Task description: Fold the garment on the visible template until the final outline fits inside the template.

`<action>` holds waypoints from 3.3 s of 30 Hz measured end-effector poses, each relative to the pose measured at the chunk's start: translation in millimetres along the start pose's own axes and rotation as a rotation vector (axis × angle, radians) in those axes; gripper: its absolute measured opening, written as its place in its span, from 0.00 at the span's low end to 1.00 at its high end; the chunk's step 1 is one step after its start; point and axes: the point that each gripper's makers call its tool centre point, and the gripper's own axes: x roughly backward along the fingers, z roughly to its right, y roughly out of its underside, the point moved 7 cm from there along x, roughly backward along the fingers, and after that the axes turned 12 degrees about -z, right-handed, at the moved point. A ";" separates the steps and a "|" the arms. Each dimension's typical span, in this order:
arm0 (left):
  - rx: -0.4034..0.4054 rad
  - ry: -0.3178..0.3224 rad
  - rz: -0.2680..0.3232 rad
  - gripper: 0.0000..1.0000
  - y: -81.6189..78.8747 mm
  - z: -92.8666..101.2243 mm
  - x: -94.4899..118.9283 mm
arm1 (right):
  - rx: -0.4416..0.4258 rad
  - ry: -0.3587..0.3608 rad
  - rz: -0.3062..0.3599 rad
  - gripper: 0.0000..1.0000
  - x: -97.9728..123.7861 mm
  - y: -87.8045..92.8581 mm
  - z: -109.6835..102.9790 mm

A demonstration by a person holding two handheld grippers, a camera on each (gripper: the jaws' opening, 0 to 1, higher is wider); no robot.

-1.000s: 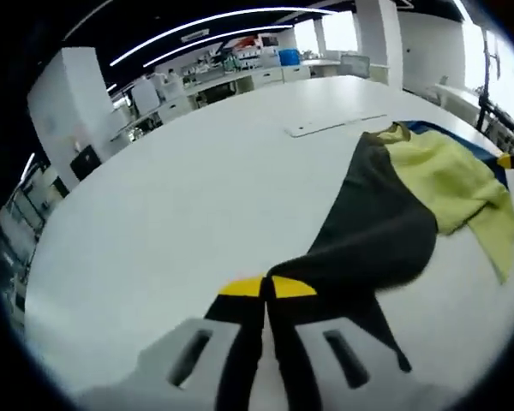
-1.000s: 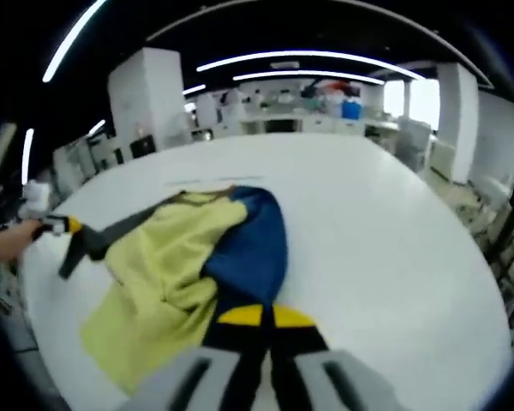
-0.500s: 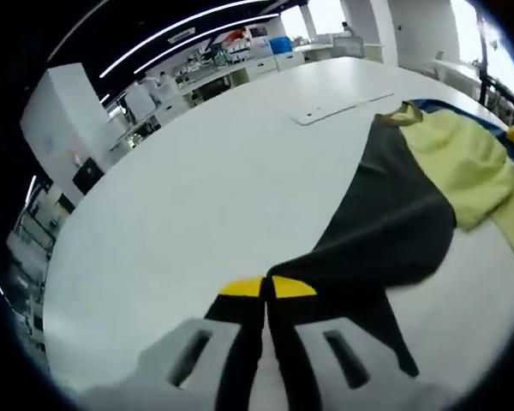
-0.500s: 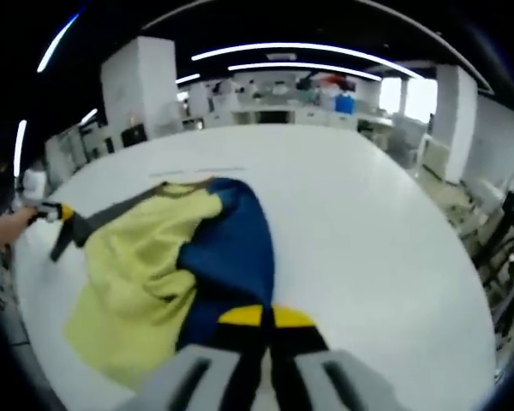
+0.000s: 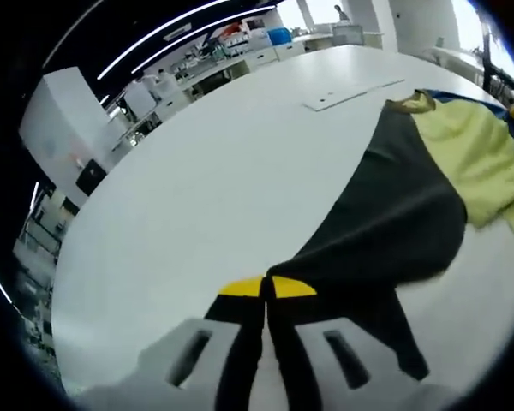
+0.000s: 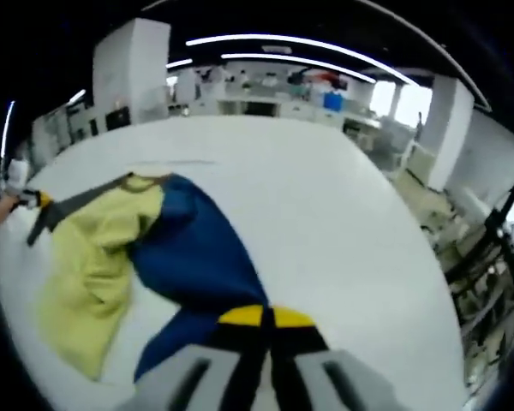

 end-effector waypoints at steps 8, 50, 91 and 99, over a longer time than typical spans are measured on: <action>0.008 -0.013 -0.014 0.00 0.2 -11.7 -7.0 | 0.066 0.062 -0.027 0.00 -16.9 -14.3 20.1; 0.096 0.180 0.145 0.73 -0.4 25.4 50.5 | -0.029 -0.290 0.124 0.73 22.0 -41.9 -29.9; 0.090 0.458 0.379 0.99 36.1 154.7 150.8 | 0.094 -0.558 0.079 0.50 33.3 51.1 -151.4; 0.068 0.478 0.364 0.99 49.6 175.2 162.4 | 0.134 -0.538 0.067 0.39 23.8 60.1 -170.4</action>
